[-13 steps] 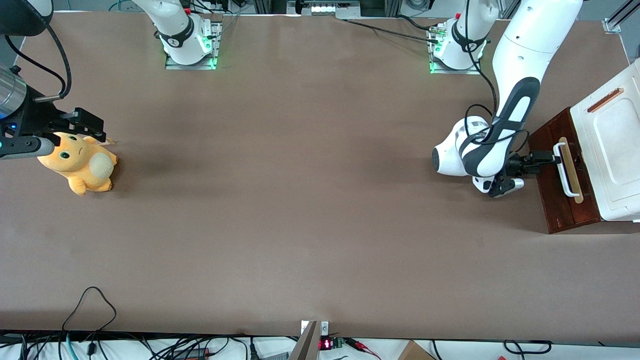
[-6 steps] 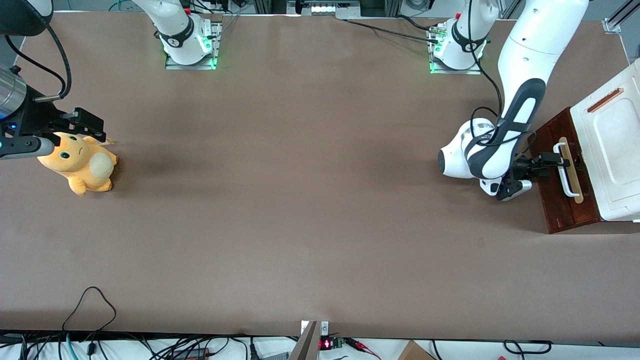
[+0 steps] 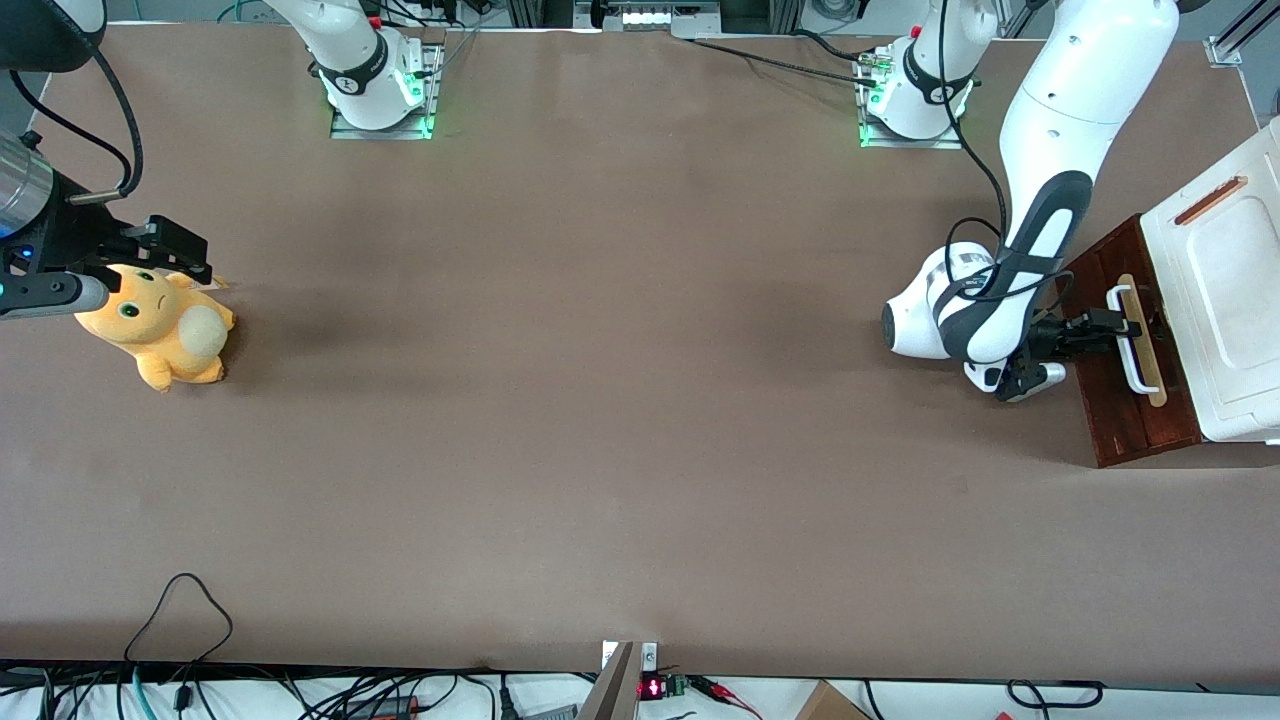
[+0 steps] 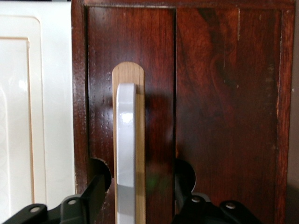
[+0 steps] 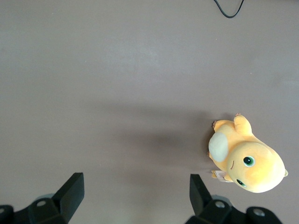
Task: Open lower drawer with left arm only
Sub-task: 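Close the left gripper on the white bar handle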
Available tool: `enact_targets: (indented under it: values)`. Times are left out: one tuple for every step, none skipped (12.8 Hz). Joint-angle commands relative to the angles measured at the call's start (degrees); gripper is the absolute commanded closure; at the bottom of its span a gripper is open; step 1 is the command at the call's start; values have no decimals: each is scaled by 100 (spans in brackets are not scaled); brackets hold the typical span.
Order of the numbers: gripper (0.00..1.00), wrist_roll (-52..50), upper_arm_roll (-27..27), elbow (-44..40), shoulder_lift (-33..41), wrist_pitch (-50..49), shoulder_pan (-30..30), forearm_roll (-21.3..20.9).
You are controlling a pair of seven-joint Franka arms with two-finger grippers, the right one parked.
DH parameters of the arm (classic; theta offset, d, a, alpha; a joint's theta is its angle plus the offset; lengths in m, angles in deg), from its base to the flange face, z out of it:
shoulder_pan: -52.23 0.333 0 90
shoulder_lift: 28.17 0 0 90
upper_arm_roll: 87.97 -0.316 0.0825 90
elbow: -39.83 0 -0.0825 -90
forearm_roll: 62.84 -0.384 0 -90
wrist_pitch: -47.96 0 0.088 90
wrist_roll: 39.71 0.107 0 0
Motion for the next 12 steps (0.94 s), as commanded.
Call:
enact_targets:
  values:
    - [42,-29,17,-2,-59,-105,53,-179]
    - [43,-29,17,7,-59,-113,53,-179]
    - [44,-20,17,7,-59,-131,62,-179]
    - [46,-12,17,7,-59,-183,71,-179]
    - [46,-3,17,16,-59,-210,71,-179]
    - [47,15,17,16,-50,-219,71,-179]
    - [50,15,17,25,-41,-288,80,-179]
    - [52,15,17,42,-41,-350,71,-179]
    - [55,15,26,42,-41,-359,71,-179]
    - [60,15,17,42,-41,-359,71,-179]
    - [62,23,26,42,-41,-359,71,-179]
    - [62,24,26,42,-41,-359,71,-179]
